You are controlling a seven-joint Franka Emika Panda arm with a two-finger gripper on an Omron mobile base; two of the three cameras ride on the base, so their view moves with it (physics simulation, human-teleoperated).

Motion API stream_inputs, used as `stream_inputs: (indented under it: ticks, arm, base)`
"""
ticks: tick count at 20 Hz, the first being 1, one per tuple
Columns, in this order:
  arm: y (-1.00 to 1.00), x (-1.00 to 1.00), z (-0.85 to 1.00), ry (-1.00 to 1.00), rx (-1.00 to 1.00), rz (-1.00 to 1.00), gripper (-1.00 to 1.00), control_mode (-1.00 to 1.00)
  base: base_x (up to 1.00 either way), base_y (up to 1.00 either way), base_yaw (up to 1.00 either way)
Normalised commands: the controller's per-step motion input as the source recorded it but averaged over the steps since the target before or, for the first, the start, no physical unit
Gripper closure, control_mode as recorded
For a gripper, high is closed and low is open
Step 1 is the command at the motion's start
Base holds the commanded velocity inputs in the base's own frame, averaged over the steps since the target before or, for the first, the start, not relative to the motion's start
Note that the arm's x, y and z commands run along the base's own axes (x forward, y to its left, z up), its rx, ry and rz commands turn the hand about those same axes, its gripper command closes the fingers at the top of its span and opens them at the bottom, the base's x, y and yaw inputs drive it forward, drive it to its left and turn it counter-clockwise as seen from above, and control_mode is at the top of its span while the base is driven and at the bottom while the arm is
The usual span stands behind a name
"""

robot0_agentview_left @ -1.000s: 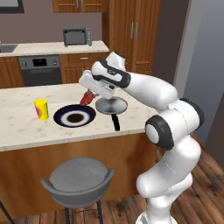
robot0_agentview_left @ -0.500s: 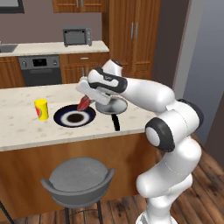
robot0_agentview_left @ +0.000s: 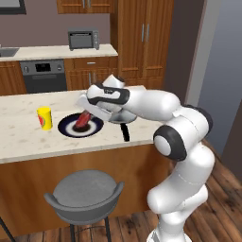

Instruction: Pick up the pan with the steak in it and place it on the dining table. Then place the steak on the plate.

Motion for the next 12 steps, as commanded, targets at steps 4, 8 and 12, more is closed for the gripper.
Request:
stream_inputs:
  ticks: [4,8,12]
  arm:
    - [0.13,0.06,-0.29,0.0,0.0,0.0,1.0,-1.0]
    - [0.0,0.13,-0.21,-0.02,0.0,0.0,1.0,-1.0]
    - [0.0,0.24,-0.15,-0.01,0.0,0.0,1.0,-1.0]
  base:
    - [0.0,0.0,0.0]
    - [0.0,0.0,0.0]
    - [0.0,0.0,0.0]
